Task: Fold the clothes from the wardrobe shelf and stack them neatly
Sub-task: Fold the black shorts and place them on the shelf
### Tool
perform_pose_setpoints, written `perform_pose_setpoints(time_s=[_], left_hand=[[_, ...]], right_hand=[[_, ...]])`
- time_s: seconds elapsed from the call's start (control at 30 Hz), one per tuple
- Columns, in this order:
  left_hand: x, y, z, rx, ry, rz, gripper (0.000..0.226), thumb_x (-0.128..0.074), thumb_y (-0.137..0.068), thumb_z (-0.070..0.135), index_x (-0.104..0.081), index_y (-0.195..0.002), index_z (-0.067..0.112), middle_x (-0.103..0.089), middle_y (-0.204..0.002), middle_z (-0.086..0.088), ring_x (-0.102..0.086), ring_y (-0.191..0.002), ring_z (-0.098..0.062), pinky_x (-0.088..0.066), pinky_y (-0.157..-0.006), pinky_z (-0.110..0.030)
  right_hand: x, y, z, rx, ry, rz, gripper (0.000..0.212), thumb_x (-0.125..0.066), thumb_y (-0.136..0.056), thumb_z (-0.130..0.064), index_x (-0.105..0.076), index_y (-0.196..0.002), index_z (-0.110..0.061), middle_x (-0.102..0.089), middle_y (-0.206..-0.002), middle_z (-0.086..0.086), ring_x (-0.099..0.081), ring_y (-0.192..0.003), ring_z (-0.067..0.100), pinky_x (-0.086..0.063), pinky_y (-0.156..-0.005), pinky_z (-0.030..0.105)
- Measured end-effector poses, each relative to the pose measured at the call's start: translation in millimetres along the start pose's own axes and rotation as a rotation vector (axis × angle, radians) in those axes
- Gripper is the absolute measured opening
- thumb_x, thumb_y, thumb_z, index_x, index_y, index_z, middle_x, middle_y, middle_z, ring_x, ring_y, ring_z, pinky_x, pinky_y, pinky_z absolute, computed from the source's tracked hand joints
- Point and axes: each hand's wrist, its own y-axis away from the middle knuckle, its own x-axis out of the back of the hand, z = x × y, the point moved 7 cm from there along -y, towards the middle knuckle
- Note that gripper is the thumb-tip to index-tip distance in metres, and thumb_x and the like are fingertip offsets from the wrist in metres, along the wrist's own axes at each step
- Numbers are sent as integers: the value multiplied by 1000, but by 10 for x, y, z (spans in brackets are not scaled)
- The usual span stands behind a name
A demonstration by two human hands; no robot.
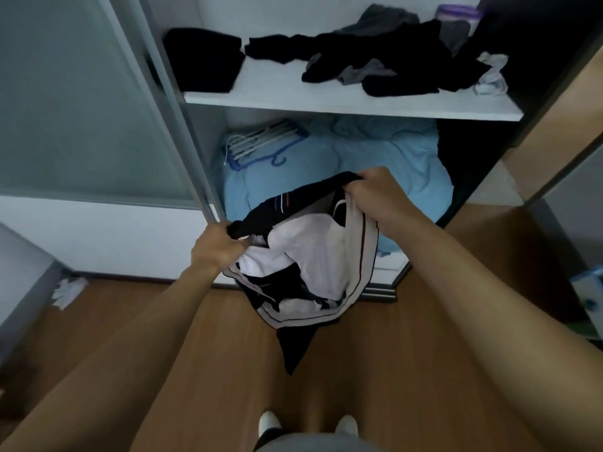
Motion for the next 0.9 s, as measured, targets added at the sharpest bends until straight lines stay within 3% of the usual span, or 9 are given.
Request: perform_pose_setpoints(time_s=[0.1, 0.27, 0.33, 0.4, 0.5, 0.63, 0.73, 0.83, 0.9], left_hand=[[-499, 166, -207, 65, 247, -149, 48, -71, -88, 39, -45, -124, 22, -62, -115, -6, -61, -106, -27, -50, -92, -37], [-943, 321, -268, 130, 568, -200, 68, -55, -99, 6, -16, -154, 13, -55, -123, -7, -57, -106, -20, -50, -80, -22], [-1123, 376, -391, 166, 434, -308, 54, -58, -98, 11, -36, -147, 11, -65, -110, -5, -64, -97, -20, -55, -83, -32], [-1260, 514, -377, 217, 431, -442, 22, -54, -101, 15, -64, -119, 5, -72, -86, -5, -70, -78, -18, -58, -67, -30], [-1297, 611, -45, 124, 489, -474, 26, -51, -101, 11, -72, -87, 7, -73, -80, -7, -69, -84, -23, -50, -65, -24], [-1273, 746, 604, 64, 650, -574, 26, -59, -96, 32, -74, -84, 15, -77, -76, -3, -73, -69, -18, -55, -56, -24], [-1338, 854, 841, 143, 713, -622, 30, -58, -95, 40, -72, -90, 14, -75, -69, -3, -73, -62, -19, -57, -54, -29], [-1417, 970, 881, 245, 872, -624, 33, -54, -98, 42, -70, -94, 13, -76, -73, -6, -75, -67, -24, -59, -58, -35], [-1416, 992, 870, 278, 966, -579, 33, -50, -100, 38, -68, -93, 11, -77, -74, -6, -75, -68, -26, -59, -57, -34]], right_hand=[[1, 26, 139, -114, -74, 7, 6, -58, -87, -10, -59, -82, -13, -52, -74, 10, -48, -64, 21, -34, -58, 30], [86, 98, 354, -299, -217, 65, 9, -58, -91, -11, -65, -89, -4, -62, -78, 14, -60, -63, 22, -49, -56, 26], [155, 118, 423, -342, -278, 114, 15, -62, -90, -16, -69, -83, -5, -71, -74, 8, -66, -64, 18, -56, -64, 27], [193, 134, 451, -349, -345, 134, 14, -65, -90, -19, -70, -81, -10, -72, -66, 3, -69, -58, 14, -58, -61, 27], [185, 169, 485, -337, -439, 117, 13, -69, -89, -19, -73, -82, -8, -74, -68, 4, -71, -61, 16, -59, -58, 28], [108, 280, 698, -355, -277, 113, 12, -66, -90, -11, -72, -87, 0, -74, -83, 13, -67, -75, 23, -54, -71, 32], [-46, 348, 814, -367, -185, 98, 32, -65, -93, -19, -66, -97, 13, -70, -100, 23, -56, -80, 23, -43, -71, 33], [-81, 353, 857, -396, -105, 101, 35, -61, -97, -35, -58, -78, -5, -60, -76, 5, -56, -71, 15, -42, -62, 22], [-21, 365, 874, -396, -53, 120, 43, -58, -98, -38, -47, -64, -15, -51, -51, -11, -48, -47, 1, -35, -44, 14]])
